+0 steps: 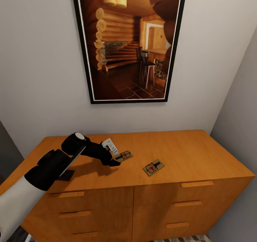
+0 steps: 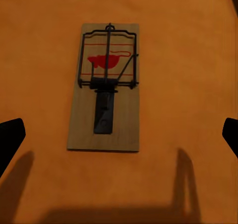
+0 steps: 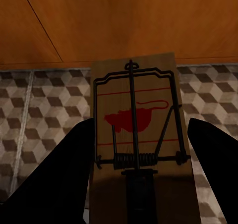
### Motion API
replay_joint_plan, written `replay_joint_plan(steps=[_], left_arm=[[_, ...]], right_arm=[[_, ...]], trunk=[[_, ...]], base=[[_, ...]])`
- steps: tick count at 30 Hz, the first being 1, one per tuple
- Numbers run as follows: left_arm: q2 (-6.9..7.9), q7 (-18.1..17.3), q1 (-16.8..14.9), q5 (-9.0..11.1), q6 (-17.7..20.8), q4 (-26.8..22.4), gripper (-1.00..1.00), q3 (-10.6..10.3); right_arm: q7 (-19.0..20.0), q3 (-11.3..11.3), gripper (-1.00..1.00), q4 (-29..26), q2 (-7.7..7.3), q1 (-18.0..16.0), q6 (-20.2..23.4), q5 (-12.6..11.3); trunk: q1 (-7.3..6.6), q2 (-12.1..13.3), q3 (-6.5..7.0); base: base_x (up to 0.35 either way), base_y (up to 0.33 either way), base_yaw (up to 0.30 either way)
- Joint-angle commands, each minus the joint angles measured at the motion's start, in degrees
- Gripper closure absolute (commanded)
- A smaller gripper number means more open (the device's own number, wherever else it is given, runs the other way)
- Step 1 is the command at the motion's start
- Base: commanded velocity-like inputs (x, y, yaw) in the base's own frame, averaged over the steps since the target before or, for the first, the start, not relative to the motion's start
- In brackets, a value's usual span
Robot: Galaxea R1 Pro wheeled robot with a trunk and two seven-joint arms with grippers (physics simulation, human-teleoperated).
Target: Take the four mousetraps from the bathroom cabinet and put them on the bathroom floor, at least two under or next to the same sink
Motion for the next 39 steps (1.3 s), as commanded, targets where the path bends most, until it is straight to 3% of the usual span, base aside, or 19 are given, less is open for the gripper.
replay_joint_plan(steps=[1,39], left_arm=[[0.03,-0.2,-0.1,0.0,0.3,-0.1,-1.0,-0.1],[-0.22,-0.2,-0.1,0.0,0.3,0.1,-1.0,-0.3]], right_arm=[[0.0,0.0,1.0,0.0,0.0,0.0,-0.1,0.1],[0.4,0.0,1.0,0.2,-0.28,0.1,-0.2,0.2]], trunk=[[0.0,0.0,-0.06],[0.0,0.0,-0.06]], base=[[0.0,0.0,0.0],[0.028,0.0,0.0]])
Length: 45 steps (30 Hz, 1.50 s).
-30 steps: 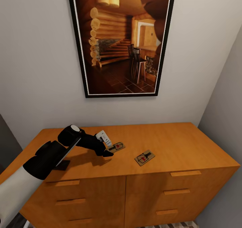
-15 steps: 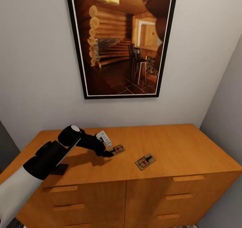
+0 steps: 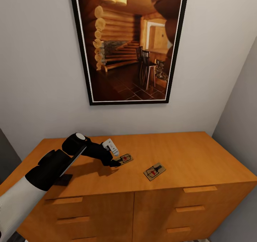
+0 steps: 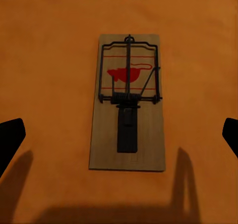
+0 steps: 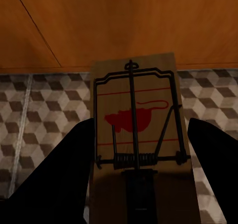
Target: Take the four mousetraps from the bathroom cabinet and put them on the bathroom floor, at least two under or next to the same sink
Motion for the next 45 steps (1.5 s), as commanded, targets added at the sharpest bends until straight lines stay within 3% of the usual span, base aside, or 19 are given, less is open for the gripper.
replay_joint_plan(steps=[1,7,32,37,45], left_arm=[[0.02,-0.1,-0.1,0.0,0.3,0.0,-1.0,-0.1],[0.01,-0.1,-0.1,0.0,0.4,-0.1,-1.0,-0.3],[0.01,-0.2,-0.1,0.0,0.3,-0.1,-1.0,-0.8],[0.04,-0.3,-0.1,0.2,-2.6,0.0,-1.0,-0.8],[1.12,-5.9,-0.1,0.1,-4.5,0.3,-1.0,-0.4]], right_arm=[[0.2,0.0,1.0,0.0,-0.03,0.4,-0.2,0.1],[1.0,0.0,1.0,0.1,-0.08,2.0,-0.5,0.2],[1.1,0.0,1.0,0.0,-0.07,2.1,-0.3,0.2],[1.1,0.1,1.0,0.0,-0.07,2.1,-0.2,0.2],[1.1,0.1,1.0,0.0,-0.07,2.1,-0.2,0.2]], trunk=[[0.0,0.0,-0.06],[0.0,0.0,-0.06],[0.0,0.0,-0.06],[0.0,0.0,-0.06],[0.0,0.0,-0.06]], base=[[0.0,0.0,0.0],[0.0,0.0,0.0],[0.0,0.0,0.0],[0.0,0.0,0.0],[0.0,0.0,0.0]])
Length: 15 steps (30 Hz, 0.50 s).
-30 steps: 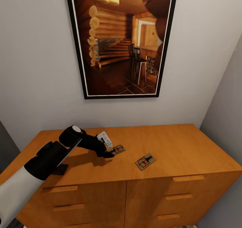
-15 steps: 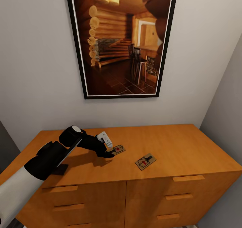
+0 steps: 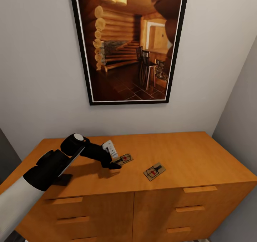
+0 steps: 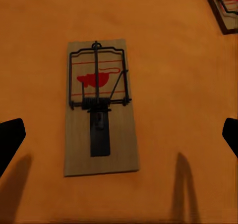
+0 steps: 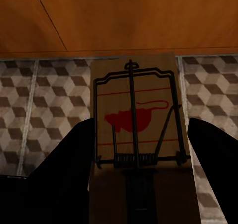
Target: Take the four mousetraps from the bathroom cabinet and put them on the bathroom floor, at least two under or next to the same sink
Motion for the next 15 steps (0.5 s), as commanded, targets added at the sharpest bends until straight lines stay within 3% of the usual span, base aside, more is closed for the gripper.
replay_joint_plan(steps=[1,8,15], left_arm=[[0.38,-0.9,-0.1,0.0,0.3,0.0,-1.0,0.0],[1.51,-2.2,-0.1,0.0,-0.4,0.0,-1.0,0.1],[1.64,-2.3,-0.1,0.1,-2.9,0.1,-1.0,0.1]], right_arm=[[0.0,0.0,1.0,0.0,0.03,0.0,-0.1,0.1],[0.0,0.0,1.0,0.0,0.08,0.0,-0.1,0.1],[0.0,0.0,1.0,0.0,0.09,0.0,-0.1,0.1]], trunk=[[0.0,0.0,-0.06],[0.0,0.0,-0.06],[0.0,0.0,-0.06]], base=[[0.0,0.0,0.0],[0.0,0.0,0.0],[0.0,0.0,0.0]])
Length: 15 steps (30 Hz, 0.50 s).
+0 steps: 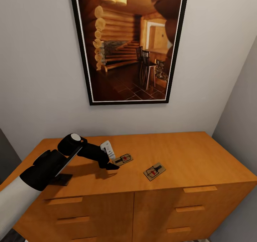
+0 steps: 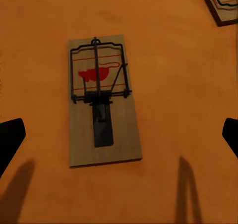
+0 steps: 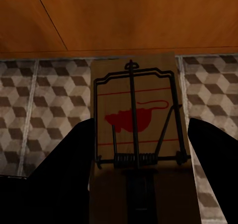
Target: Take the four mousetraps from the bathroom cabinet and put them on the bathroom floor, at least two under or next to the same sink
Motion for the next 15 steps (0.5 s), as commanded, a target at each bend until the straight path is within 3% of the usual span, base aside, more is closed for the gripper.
replay_joint_plan(steps=[1,15], left_arm=[[0.03,-0.1,-0.1,0.0,0.3,0.0,-1.0,-0.1],[0.04,-0.1,-0.1,0.0,-0.3,0.1,-1.0,-0.1]], right_arm=[[0.0,0.0,1.0,0.0,0.0,0.0,-0.2,0.1],[0.0,0.0,1.0,0.0,0.0,0.0,-0.2,0.1]], trunk=[[0.0,0.0,-0.06],[0.0,0.0,-0.06]], base=[[0.0,0.0,0.0],[0.0,0.0,0.0]])
